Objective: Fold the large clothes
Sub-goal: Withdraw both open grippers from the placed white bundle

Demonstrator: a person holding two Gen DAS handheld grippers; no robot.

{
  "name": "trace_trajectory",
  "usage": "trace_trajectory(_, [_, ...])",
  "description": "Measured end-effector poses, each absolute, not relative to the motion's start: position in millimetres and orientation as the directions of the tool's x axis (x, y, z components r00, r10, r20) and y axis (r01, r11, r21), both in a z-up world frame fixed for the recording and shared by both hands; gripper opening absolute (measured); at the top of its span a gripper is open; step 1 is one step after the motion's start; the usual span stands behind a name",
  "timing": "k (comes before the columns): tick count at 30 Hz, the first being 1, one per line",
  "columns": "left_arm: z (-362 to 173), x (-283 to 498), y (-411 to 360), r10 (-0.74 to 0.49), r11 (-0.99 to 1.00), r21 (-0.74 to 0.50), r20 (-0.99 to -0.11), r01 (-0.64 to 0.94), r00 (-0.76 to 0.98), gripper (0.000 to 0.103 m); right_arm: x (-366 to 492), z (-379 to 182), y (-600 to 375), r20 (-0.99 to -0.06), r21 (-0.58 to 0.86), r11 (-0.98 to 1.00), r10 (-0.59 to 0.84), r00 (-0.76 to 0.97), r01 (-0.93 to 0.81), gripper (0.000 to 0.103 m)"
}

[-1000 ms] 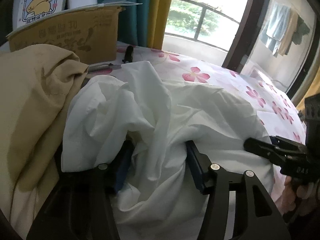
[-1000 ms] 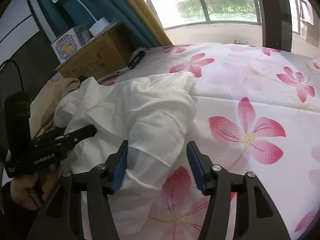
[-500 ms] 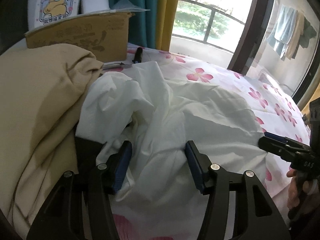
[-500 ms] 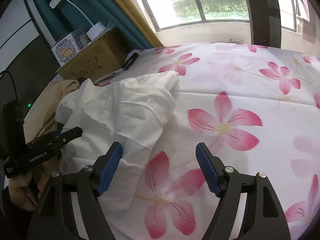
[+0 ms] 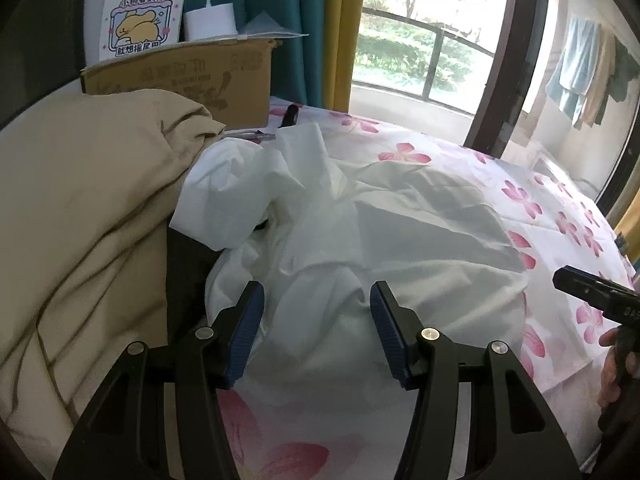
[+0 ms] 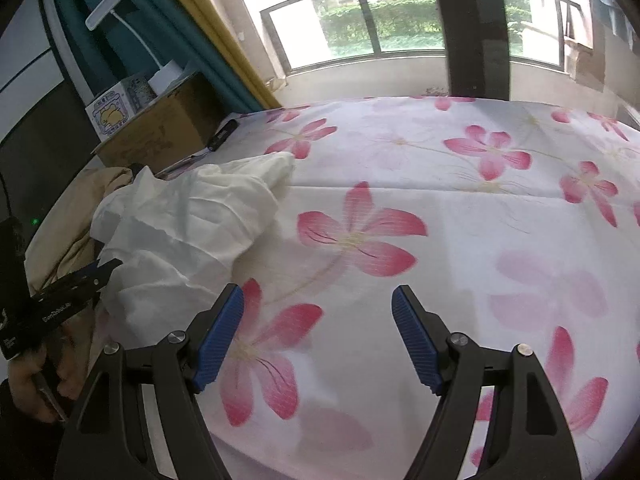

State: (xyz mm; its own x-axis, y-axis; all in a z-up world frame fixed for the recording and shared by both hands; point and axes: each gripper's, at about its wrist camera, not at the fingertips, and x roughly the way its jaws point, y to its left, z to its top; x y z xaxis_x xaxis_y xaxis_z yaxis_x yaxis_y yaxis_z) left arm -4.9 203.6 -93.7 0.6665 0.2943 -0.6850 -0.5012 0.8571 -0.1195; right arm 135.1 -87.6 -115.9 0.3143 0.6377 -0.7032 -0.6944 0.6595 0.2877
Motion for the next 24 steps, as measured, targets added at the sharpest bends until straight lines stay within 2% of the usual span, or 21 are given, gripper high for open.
trace_trajectory(10, [-87.0, -13.4, 177.5, 0.299, 0.863, -0.125, -0.655, -0.49, 0.694, 0.058, 132.5, -114.2, -127.4, -0.69, 0.271, 0.699, 0.62, 0.372, -0.662, 0.076])
trace_trajectory(24, [-85.1, -16.9, 139.8, 0.333, 0.872, -0.065, -0.648, -0.486, 0.685, 0.058, 127.9, -109.1, -185.3, -0.665, 0.239, 0.764, 0.579, 0.471, -0.6, 0.076])
